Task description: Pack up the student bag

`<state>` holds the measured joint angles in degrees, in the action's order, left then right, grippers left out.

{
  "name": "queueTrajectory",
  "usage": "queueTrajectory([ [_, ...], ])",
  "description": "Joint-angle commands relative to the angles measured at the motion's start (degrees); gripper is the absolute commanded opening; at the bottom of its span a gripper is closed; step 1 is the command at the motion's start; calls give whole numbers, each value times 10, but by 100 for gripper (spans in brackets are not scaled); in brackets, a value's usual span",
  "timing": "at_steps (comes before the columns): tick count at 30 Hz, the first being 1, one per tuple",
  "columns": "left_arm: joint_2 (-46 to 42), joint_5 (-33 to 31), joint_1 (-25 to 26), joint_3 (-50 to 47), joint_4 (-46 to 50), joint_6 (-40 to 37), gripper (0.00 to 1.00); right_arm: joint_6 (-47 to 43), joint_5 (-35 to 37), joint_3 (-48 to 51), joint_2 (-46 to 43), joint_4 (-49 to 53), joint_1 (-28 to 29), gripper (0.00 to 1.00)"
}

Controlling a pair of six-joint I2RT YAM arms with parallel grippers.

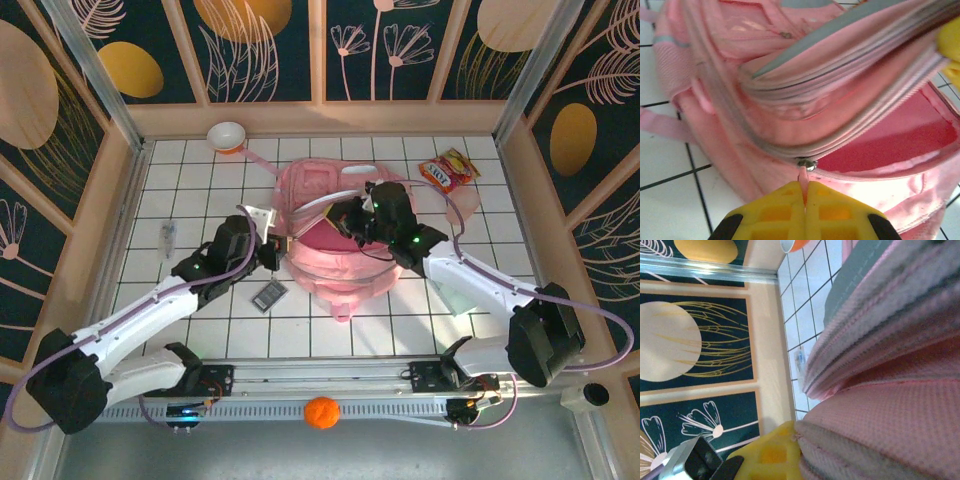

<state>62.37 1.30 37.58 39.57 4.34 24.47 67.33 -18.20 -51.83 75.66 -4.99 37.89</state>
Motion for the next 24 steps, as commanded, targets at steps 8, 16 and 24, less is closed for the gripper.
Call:
queueTrajectory([
  [8, 50, -42, -68, -19, -99, -11, 0, -70, -163, -76, -56, 25, -51, 0],
  [16, 151, -44, -123, 24, -180, -32, 0, -83, -246, -107, -74, 50, -109, 0],
  [24, 153, -36, -132, 91, -140, -26, 30, -88, -222, -121, -17, -5, -131, 0],
])
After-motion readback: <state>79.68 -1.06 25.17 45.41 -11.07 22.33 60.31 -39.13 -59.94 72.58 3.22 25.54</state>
